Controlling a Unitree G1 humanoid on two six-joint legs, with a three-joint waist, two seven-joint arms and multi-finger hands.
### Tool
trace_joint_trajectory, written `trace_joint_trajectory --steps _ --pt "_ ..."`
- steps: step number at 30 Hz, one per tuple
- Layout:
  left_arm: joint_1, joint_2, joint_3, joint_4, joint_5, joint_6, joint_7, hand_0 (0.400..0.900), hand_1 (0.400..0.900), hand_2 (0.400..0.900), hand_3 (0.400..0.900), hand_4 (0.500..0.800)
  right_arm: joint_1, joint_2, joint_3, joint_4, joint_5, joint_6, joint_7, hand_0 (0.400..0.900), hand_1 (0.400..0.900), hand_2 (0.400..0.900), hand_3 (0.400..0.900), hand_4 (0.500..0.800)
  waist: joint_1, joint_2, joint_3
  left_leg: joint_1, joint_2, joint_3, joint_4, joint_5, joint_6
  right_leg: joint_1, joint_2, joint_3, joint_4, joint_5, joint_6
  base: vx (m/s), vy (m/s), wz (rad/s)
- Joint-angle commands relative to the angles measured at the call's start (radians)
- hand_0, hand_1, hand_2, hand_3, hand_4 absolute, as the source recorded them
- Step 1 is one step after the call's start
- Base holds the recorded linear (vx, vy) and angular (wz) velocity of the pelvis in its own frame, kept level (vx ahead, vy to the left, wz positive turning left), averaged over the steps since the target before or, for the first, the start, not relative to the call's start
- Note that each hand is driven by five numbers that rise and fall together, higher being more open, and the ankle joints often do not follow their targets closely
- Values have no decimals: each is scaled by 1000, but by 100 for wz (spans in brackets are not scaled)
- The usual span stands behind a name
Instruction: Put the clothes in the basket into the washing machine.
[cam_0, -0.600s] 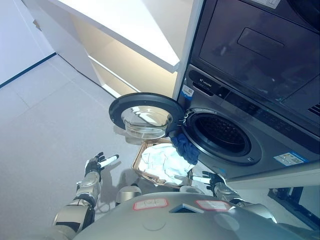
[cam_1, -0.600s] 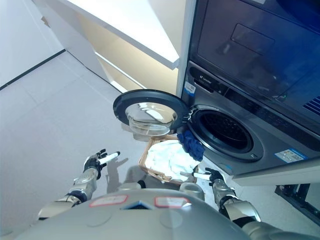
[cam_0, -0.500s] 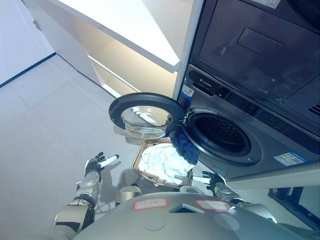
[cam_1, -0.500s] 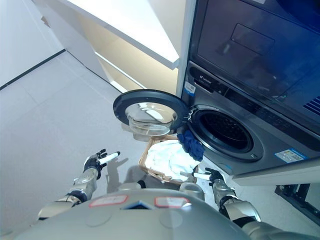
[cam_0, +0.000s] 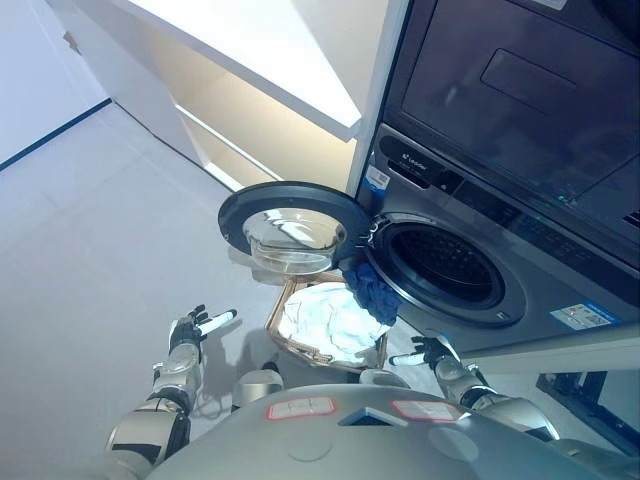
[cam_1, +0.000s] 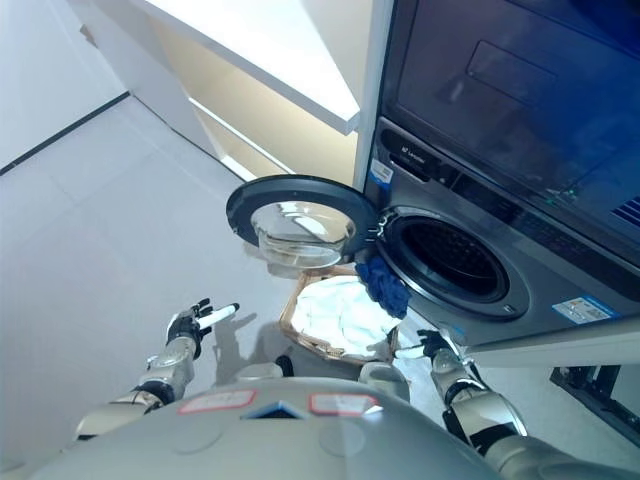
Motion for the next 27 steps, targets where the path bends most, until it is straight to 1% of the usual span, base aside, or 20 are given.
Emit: trace_joint_trajectory --steps 1,3,4,5,7,10,11,14,15,16,17,18,20,21,22,23,24,25,26,27 --pt "-131 17 19 20 3 -41 48 900 900 900 900 800 -160 -53 48 13 -32 -15 -47 900 900 900 900 800 14 4 40 -68 -47 -52 0 -28 12 -71 16 -80 50 53 33 -71 1 8" --pt "-162 23 11 17 -18 -44 65 900 900 900 900 800 -207 -64 64 -5 -33 -10 -66 900 900 900 900 800 15 9 73 -106 -48 -53 0 -15 14 -119 14 -77 70 57 33 -202 18 9" --pt "-198 26 1 12 -42 -50 84 900 900 900 900 800 -262 -78 85 -23 -37 -7 -86 900 900 900 900 800 15 13 124 -166 -49 -53 25 -7 18 -183 10 -74 105 59 30 -231 22 6" --pt "-199 26 1 13 -42 -50 84 900 900 900 900 800 -263 -78 85 -22 -36 -7 -86 900 900 900 900 800 15 13 122 -172 -49 -53 28 -8 18 -188 10 -74 108 59 30 -307 16 9" --pt "-296 26 -35 16 -88 -56 118 900 900 900 900 800 -380 -99 126 -34 -25 -3 -117 900 900 900 900 800 20 17 214 -336 -49 -59 173 -29 26 -350 -9 -69 231 53 15 -343 9 11" --pt "-348 34 -50 26 -107 -56 135 900 900 900 900 800 -439 -119 142 -31 -25 0 -131 900 900 900 900 800 23 18 228 -418 -48 -62 236 -43 26 -429 -19 -82 302 32 10 -130 5 18" --pt "-407 38 -73 34 -122 -56 151 900 900 900 900 800 -505 -139 147 -41 -8 -1 -149 900 900 900 900 800 17 19 254 -494 -44 -61 291 -51 23 -496 -34 -93 353 24 9 -89 7 25" --pt "-475 50 -91 43 -130 -50 163 900 900 900 900 800 -565 -156 162 -41 -3 3 -165 900 900 900 900 800 12 20 260 -582 -37 -62 348 -63 19 -571 -46 -103 397 14 9 -82 -4 18" --pt "-506 61 -97 49 -134 -49 171 900 900 900 900 800 -600 -170 168 -37 -3 5 -170 900 900 900 900 800 9 20 266 -624 -32 -61 377 -67 18 -609 -51 -105 418 11 10 -83 9 16" --pt "-587 93 -103 59 -153 -42 185 900 900 900 900 800 -678 -195 185 -37 1 9 -181 900 900 900 900 800 3 25 272 -690 -25 -55 411 -74 13 -670 -60 -109 454 3 11 -59 10 11" --pt "-588 93 -103 59 -153 -42 185 900 900 900 900 800 -679 -195 185 -36 1 9 -181 900 900 900 900 800 3 25 270 -693 -25 -56 413 -75 13 -673 -60 -110 456 3 11 -77 7 16" --pt "-666 117 -123 70 -161 -37 201 900 900 900 900 800 -750 -208 206 -22 0 16 -195 900 900 900 900 800 -1 31 282 -759 -18 -56 460 -85 8 -735 -69 -113 502 -6 14 -41 10 11" --pt "-700 129 -128 79 -166 -34 205 900 900 900 900 800 -777 -215 216 -13 0 18 -199 900 900 900 900 800 -3 36 284 -789 -14 -57 481 -91 6 -766 -72 -112 530 -15 14 -27 12 11" --pt "-770 153 -140 101 -178 -25 217 900 900 900 900 800 -851 -228 233 10 6 25 -198 900 900 900 900 800 -4 44 288 -844 -14 -62 523 -104 6 -818 -77 -113 572 -27 16 -2 3 10" --pt "-772 153 -140 103 -178 -25 217 900 900 900 900 800 -852 -228 233 11 6 24 -198 900 900 900 900 800 -4 44 286 -849 -14 -62 526 -105 6 -823 -78 -113 575 -28 15 11 2 19" --pt "-830 171 -148 129 -186 -14 219 900 900 900 900 800 -904 -233 244 29 12 31 -201 900 900 900 900 800 -6 53 288 -894 -10 -62 558 -113 6 -866 -84 -112 614 -36 17 13 -1 10" --pt "-831 171 -148 130 -187 -14 218 900 900 900 900 800 -905 -233 245 30 12 30 -201 900 900 900 900 800 -6 53 286 -899 -10 -62 560 -114 6 -870 -84 -112 616 -37 17 112 -15 17" --pt "-880 186 -160 145 -193 -3 222 900 900 900 900 800 -948 -236 258 48 19 37 -204 900 900 900 900 800 -5 62 288 -932 -9 -69 610 -154 0 -900 -87 -107 669 -76 26 12 -7 10" --pt "-884 187 -160 146 -193 -4 221 900 900 900 900 800 -951 -237 257 48 19 36 -204 900 900 900 900 800 -6 61 288 -948 -10 -66 603 -124 6 -914 -90 -112 659 -49 16 26 -10 12" --pt "-908 190 -163 156 -193 0 225 900 900 900 900 800 -973 -235 261 58 24 38 -202 900 900 900 900 800 -7 66 289 -973 -8 -71 621 -131 7 -942 -90 -111 685 -60 16 37 -21 10"
